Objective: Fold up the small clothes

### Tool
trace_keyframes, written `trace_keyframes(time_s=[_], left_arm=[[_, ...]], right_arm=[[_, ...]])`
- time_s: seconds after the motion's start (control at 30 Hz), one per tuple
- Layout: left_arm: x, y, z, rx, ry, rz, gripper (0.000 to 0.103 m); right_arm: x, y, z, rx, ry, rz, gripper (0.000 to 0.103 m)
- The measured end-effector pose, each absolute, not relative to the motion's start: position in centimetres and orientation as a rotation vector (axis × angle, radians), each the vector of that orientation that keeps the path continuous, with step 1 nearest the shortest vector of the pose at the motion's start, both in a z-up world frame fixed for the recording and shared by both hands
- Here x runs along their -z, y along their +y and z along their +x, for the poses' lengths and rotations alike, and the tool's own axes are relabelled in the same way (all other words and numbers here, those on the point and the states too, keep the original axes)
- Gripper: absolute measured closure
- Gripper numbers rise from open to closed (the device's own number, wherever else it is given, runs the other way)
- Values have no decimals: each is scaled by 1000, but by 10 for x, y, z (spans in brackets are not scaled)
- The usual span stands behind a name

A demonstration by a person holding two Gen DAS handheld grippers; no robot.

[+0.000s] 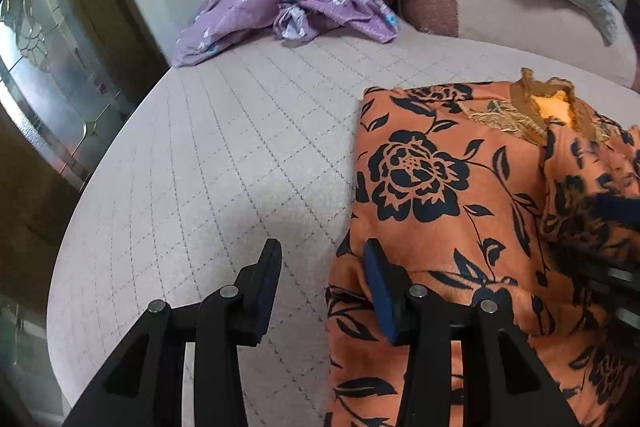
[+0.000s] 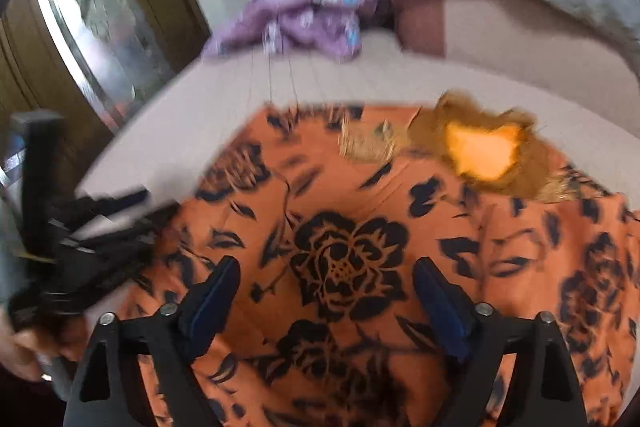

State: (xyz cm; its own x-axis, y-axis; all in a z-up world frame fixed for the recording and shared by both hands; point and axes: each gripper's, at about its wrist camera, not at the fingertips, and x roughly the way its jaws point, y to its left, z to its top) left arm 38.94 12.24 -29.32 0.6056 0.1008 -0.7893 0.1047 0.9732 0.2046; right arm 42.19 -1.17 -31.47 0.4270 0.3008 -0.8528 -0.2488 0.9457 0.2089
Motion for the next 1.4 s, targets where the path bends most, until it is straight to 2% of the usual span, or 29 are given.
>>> trace_keyframes(time_s=[0.07, 0.1, 0.17, 0.23, 0.57, 0.8, 1.07, 1.4], left_arm=[[291, 127, 386, 31, 895, 239, 58], [289, 128, 385, 37, 879, 240, 58], [282, 129, 380, 40, 831, 258, 58], [275, 130, 376, 46, 786, 265, 58], [251, 126, 368, 37, 679, 209, 58], [241, 119, 364, 23, 633, 182, 58], [239, 121, 365, -21, 609, 176, 58], [239, 121, 367, -30, 607, 166, 58]], right_arm=[[319, -6, 423, -307, 1040, -44, 40], [317, -6, 423, -300, 1035, -50, 45], [312, -16, 423, -279, 1017, -30, 87], [305, -35, 419, -253, 982, 10, 91], [262, -135, 376, -102, 836, 231, 91], [266, -196, 342, -31, 837, 351, 92], [287, -194, 343, -55, 872, 389, 91], [287, -196, 339, -57, 883, 416, 91]])
